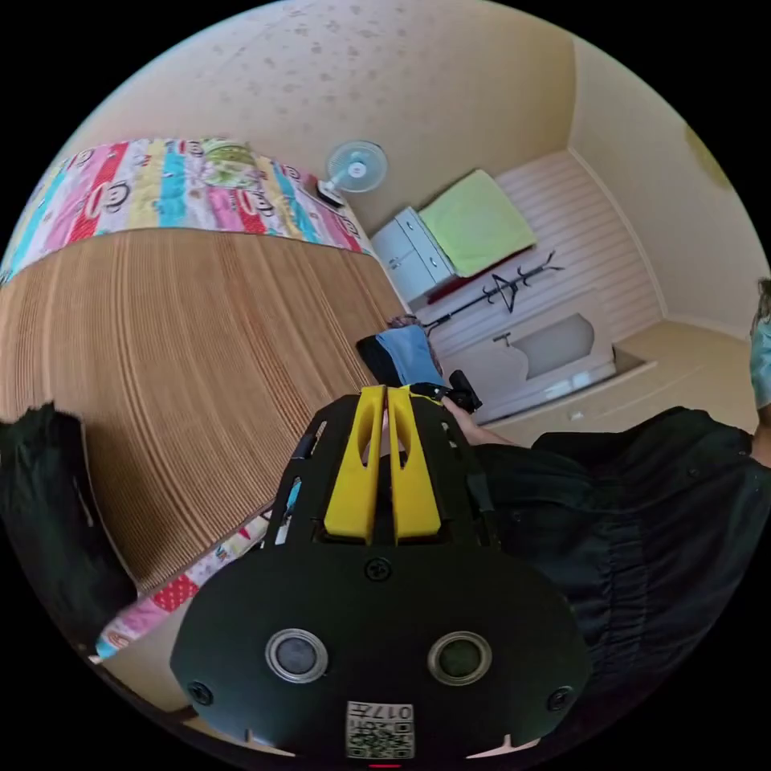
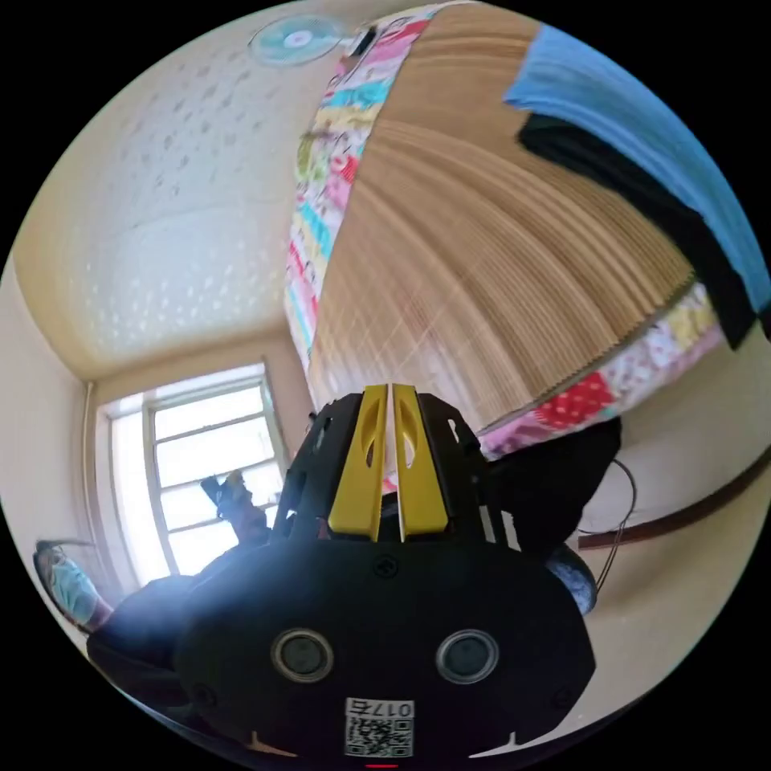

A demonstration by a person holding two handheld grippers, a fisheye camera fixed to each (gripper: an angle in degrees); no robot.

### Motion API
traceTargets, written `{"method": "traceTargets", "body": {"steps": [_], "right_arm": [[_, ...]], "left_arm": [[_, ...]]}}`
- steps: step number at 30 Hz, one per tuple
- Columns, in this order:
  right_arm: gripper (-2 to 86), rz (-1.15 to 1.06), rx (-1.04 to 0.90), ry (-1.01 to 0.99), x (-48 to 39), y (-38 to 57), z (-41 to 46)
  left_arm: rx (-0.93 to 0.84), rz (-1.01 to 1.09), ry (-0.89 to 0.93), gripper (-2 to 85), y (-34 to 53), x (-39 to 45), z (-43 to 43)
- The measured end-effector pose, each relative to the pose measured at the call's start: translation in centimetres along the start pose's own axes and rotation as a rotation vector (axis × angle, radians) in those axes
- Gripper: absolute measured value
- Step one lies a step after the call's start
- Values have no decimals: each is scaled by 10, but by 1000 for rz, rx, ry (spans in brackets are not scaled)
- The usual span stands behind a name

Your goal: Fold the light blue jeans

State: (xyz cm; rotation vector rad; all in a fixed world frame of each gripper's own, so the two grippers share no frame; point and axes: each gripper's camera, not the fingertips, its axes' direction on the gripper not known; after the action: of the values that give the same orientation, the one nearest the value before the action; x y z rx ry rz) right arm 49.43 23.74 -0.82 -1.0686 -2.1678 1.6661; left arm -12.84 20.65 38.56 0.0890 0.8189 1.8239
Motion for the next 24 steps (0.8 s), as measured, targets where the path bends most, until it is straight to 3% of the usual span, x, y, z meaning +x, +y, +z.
{"method": "traceTargets", "body": {"steps": [7, 12, 17, 21, 24], "right_arm": [[76, 301, 386, 158, 60, -24, -95], [106, 421, 380, 180, 62, -60, -78], [60, 523, 269, 240, 28, -105, -44], [35, 139, 511, 342, -127, -129, -55], [26, -124, 510, 146, -214, -180, -59]], "left_arm": [[-14, 38, -36, 2, -61, 27, 78], [15, -58, -10, 15, -81, 31, 130], [41, -153, -52, 24, -74, 29, 147], [151, -234, -147, 16, -56, 22, 127], [245, -315, -166, 11, -41, 8, 112]]}}
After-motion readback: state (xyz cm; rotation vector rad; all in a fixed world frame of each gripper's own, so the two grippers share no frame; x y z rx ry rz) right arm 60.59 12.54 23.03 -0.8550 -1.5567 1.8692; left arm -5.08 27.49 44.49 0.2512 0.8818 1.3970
